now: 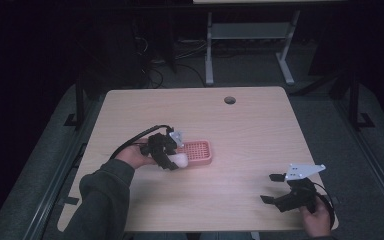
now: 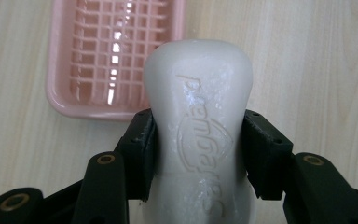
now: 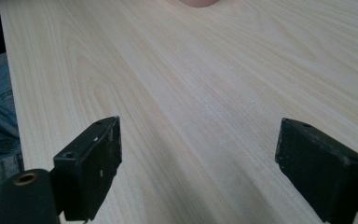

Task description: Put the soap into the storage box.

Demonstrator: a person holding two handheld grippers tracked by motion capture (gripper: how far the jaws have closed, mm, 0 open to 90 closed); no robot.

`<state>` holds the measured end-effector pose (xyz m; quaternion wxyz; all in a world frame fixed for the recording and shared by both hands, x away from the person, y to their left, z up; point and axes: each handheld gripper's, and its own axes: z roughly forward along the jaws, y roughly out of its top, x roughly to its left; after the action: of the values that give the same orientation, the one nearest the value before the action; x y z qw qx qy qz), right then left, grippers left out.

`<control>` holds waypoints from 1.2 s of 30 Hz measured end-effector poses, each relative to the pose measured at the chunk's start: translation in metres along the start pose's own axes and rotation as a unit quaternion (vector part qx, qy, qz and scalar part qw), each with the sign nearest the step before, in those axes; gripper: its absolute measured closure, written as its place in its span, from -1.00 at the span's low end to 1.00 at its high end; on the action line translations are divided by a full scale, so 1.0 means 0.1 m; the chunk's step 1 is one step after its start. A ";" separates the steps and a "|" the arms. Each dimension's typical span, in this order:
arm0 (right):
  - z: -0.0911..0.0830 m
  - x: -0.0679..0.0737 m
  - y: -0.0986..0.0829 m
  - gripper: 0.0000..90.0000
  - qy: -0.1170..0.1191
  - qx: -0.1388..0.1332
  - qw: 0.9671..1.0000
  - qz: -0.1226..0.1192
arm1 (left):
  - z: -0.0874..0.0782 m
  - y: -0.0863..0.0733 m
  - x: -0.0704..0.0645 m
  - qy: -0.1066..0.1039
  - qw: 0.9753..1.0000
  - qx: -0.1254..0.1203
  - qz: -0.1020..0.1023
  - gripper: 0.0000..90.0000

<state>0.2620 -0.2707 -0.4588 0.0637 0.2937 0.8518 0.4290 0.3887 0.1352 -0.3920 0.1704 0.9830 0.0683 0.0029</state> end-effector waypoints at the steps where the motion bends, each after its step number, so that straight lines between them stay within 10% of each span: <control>1: 0.00 0.00 0.00 -0.69 0.000 0.000 1.000 -0.001 | 0.00 0.03 0.02 -0.001 1.000 0.001 -0.001 0.10; 36: -0.01 0.00 -0.02 -0.69 0.000 -0.001 1.000 0.006 | 0.34 0.46 0.48 -0.016 1.000 -0.013 0.011 0.10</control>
<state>0.2608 -0.2722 -0.4594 0.0613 0.2989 0.8498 0.4299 0.4438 0.0873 -0.4091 0.1843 0.9813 0.0546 -0.0100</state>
